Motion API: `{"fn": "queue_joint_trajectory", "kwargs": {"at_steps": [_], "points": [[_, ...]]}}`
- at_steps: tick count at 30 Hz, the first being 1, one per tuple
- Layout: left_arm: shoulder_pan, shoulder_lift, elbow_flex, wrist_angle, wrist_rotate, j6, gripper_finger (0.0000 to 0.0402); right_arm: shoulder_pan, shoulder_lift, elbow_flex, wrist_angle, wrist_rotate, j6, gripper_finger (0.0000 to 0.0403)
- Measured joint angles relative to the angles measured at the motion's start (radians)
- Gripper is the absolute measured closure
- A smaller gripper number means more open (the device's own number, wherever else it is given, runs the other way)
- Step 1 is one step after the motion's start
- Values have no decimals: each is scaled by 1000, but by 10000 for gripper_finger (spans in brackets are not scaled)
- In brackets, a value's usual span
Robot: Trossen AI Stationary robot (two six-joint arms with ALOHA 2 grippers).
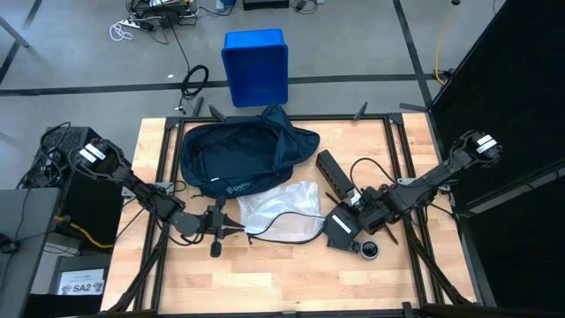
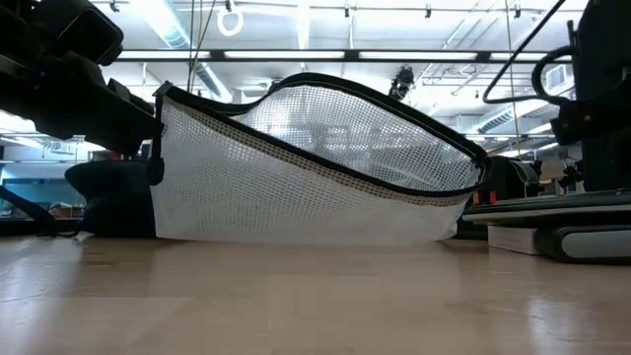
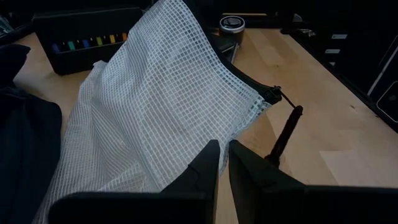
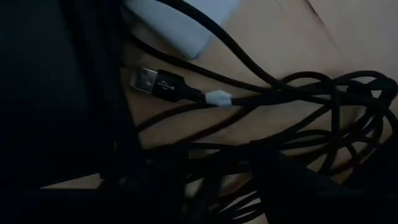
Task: Unpack backpack
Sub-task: Put the black pen into the white mesh envelope
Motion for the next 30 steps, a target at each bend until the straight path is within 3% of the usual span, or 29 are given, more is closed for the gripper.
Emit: {"fn": "queue_joint_trajectory", "kwargs": {"at_steps": [8, 16, 23, 26, 30], "points": [[0, 0, 0, 0, 0, 0, 392, -4, 0, 4, -8, -6, -27, 386], [0, 0, 0, 0, 0, 0, 392, 19, 0, 157, -160, -21, -15, 395], [0, 0, 0, 0, 0, 0, 392, 67, 0, 425, -247, 160, -80, 397], [0, 0, 0, 0, 0, 0, 392, 89, -1, 515, -142, 324, -203, 400], [0, 0, 0, 0, 0, 0, 392, 98, 3, 532, 263, 442, -597, 400]]}}
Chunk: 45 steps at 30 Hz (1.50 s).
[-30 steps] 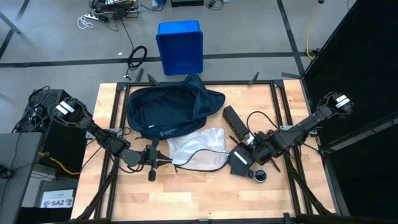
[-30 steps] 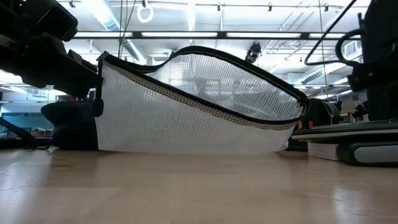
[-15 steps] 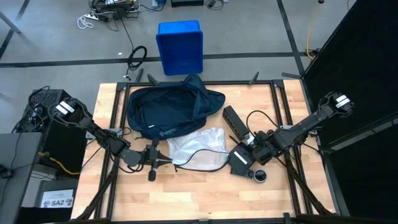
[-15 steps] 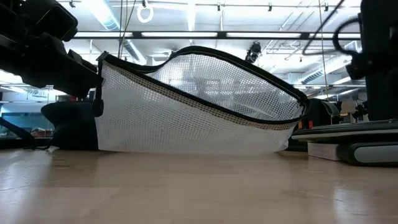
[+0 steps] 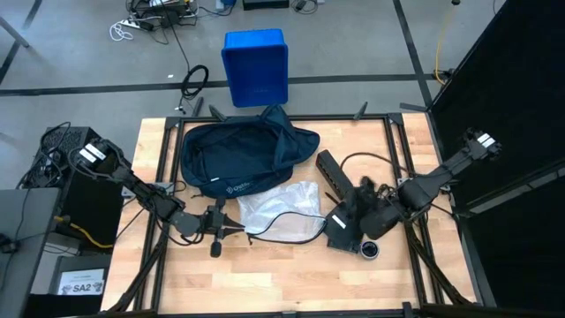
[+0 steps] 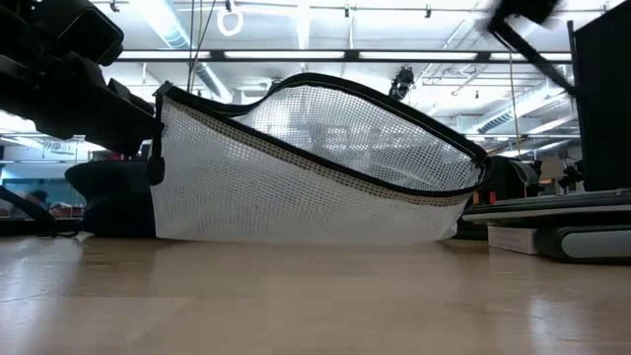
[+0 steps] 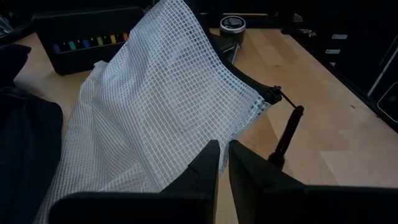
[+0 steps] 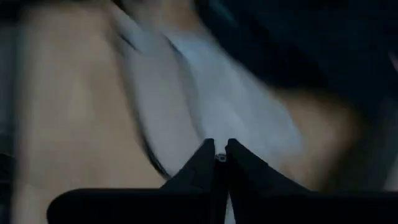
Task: Unpack backpack
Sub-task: Put the black pen into the white mesh envelope
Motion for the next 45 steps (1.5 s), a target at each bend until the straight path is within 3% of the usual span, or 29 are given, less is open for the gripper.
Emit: {"fn": "queue_joint_trajectory", "kwargs": {"at_steps": [3, 6, 11, 17, 24, 28, 34, 39, 45], "points": [[0, 0, 0, 0, 0, 0, 392, -1, 47, 1, 332, 3, -338, 403], [0, 0, 0, 0, 0, 0, 392, -15, 117, 1, 586, -60, -608, 403], [0, 0, 0, 0, 0, 0, 392, -86, 260, 1, 694, -158, -757, 402], [0, 0, 0, 0, 0, 0, 392, -166, 402, 0, 653, -158, -793, 402], [0, 0, 0, 0, 0, 0, 392, -211, 422, 0, 615, -162, -791, 380], [0, 0, 0, 0, 0, 0, 392, -213, 416, 0, 595, -162, -791, 328], [0, 0, 0, 0, 0, 0, 392, -202, 414, 0, 580, -160, -750, 218], [0, 0, 0, 0, 0, 0, 392, -146, 340, 0, 490, -77, -695, 165], [0, 0, 0, 0, 0, 0, 392, -39, 157, 0, 202, -3, -404, 179]]}}
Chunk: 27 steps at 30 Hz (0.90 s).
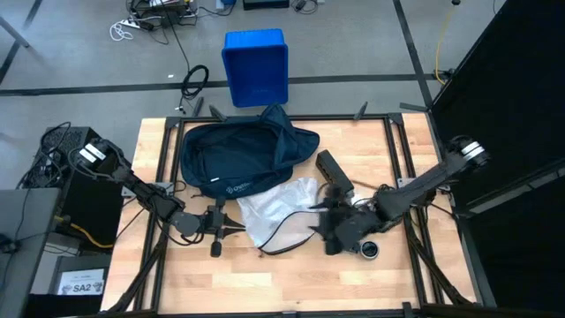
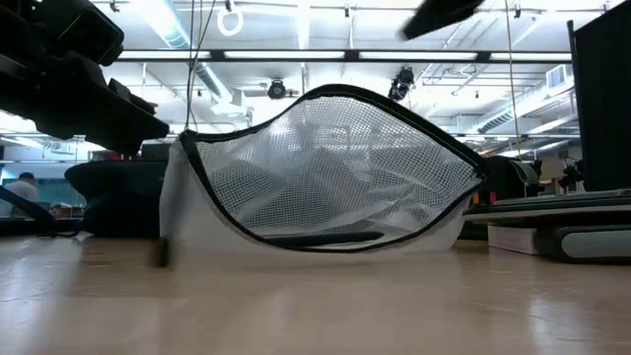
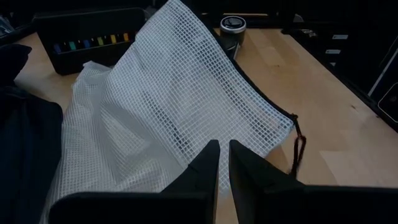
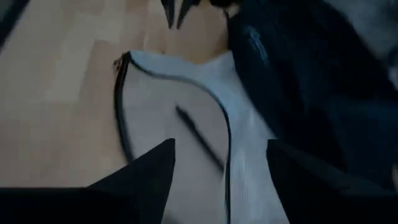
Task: Unpack backpack
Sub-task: Put the black pen into the white mesh envelope
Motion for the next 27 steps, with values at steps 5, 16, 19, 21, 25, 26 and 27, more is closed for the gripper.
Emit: {"fn": "queue_joint_trajectory", "kwargs": {"at_steps": [5, 16, 19, 21, 25, 26, 27], "points": [[0, 0, 0, 0, 0, 0, 392, 64, -85, 0, -385, -8, 400, 224], [0, 0, 0, 0, 0, 0, 392, 102, -12, -79, -720, -297, 780, 253], [0, 0, 0, 0, 0, 0, 392, 101, -12, -159, -682, -373, 800, 240], [0, 0, 0, 0, 0, 0, 392, 101, -12, -204, -666, -411, 818, 231], [0, 0, 0, 0, 0, 0, 392, 100, -13, -281, -594, -444, 827, 216], [0, 0, 0, 0, 0, 0, 392, 97, -14, -299, -561, -449, 826, 214], [0, 0, 0, 0, 0, 0, 392, 94, -14, -316, -535, -457, 826, 212]]}}
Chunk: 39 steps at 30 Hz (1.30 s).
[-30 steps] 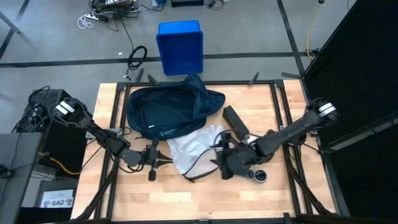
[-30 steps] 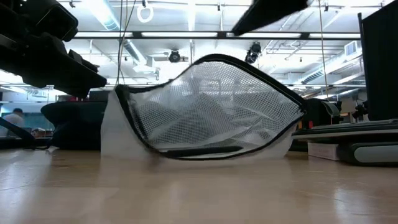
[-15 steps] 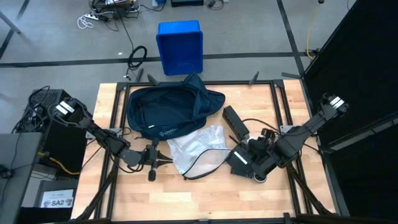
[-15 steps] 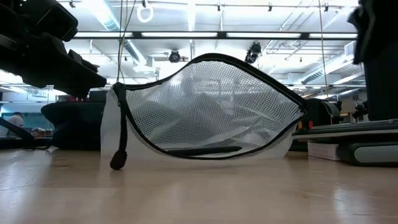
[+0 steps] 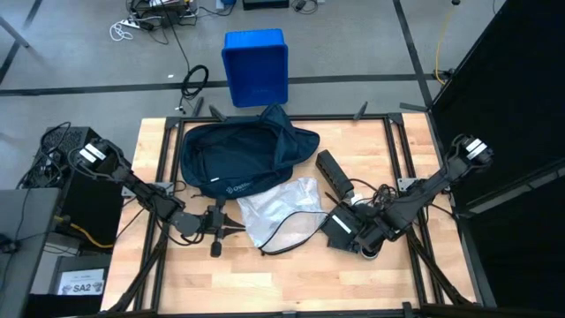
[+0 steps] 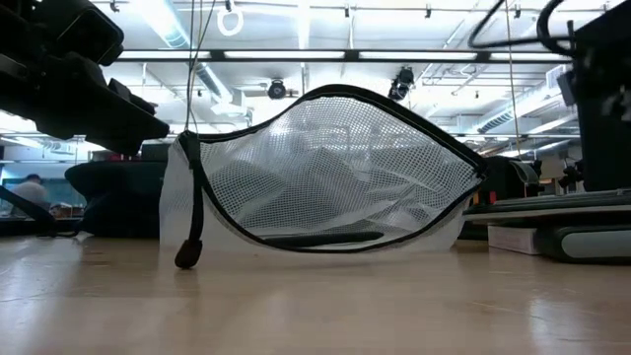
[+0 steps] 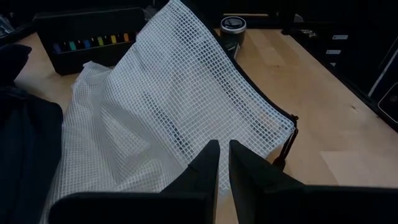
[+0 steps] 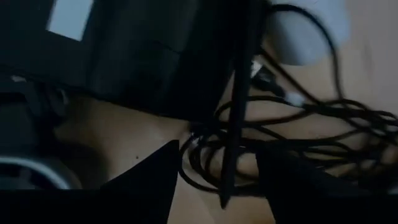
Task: Unpack backpack
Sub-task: Put the black pen into the white mesh envelope
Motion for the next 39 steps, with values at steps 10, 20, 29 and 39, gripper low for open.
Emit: {"fn": "queue_joint_trajectory", "kwargs": {"at_steps": [10, 20, 29, 39], "points": [[0, 0, 0, 0, 0, 0, 392, -46, -2, -127, 92, -16, -17, 243], [0, 0, 0, 0, 0, 0, 392, -60, -57, -107, 63, -34, 26, 391], [0, 0, 0, 0, 0, 0, 392, -19, -89, 83, -136, 65, 104, 402], [0, 0, 0, 0, 0, 0, 392, 1, -61, 220, 323, 202, -318, 402]]}}
